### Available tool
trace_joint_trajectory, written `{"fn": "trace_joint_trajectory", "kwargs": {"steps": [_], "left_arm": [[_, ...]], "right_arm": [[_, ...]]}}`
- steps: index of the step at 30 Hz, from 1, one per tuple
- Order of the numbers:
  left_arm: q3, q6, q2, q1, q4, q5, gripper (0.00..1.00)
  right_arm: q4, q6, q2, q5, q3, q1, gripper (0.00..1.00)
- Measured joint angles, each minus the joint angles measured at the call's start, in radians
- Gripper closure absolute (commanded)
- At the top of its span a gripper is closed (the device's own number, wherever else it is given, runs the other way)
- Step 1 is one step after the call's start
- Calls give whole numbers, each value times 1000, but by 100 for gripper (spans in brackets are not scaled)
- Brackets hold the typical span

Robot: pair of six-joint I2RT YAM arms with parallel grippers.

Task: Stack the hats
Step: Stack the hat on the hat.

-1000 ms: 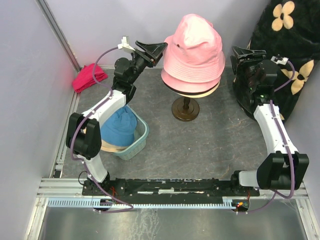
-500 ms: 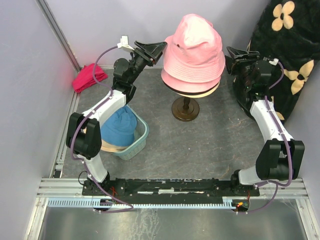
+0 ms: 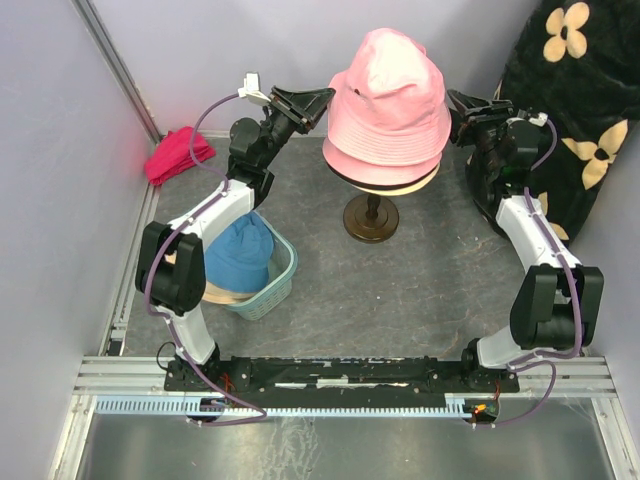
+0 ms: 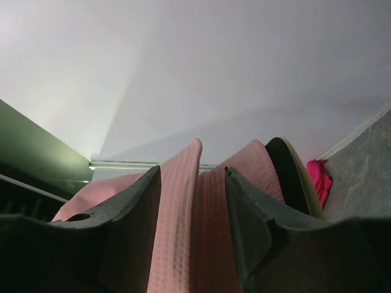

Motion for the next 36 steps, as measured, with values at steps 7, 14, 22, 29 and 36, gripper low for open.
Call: {"fn": "trace_joint_trajectory", "kwargs": {"steps": [7, 14, 22, 29, 36], "left_arm": [[0, -4, 2, 0, 3, 0, 71], [-1, -5, 3, 0, 4, 0, 72], [-4, -6, 3, 0, 5, -2, 84], [-48, -6, 3, 0, 15, -8, 90], [-92, -6, -4, -1, 23, -13, 93]], "right_arm": [[38, 41, 42, -32, 0, 1, 53], [90, 74, 54, -46, 0, 4, 65], [138, 106, 76, -62, 0, 6, 98], [143, 113, 81, -64, 0, 8, 99], [143, 113, 81, -64, 0, 8, 99]]}}
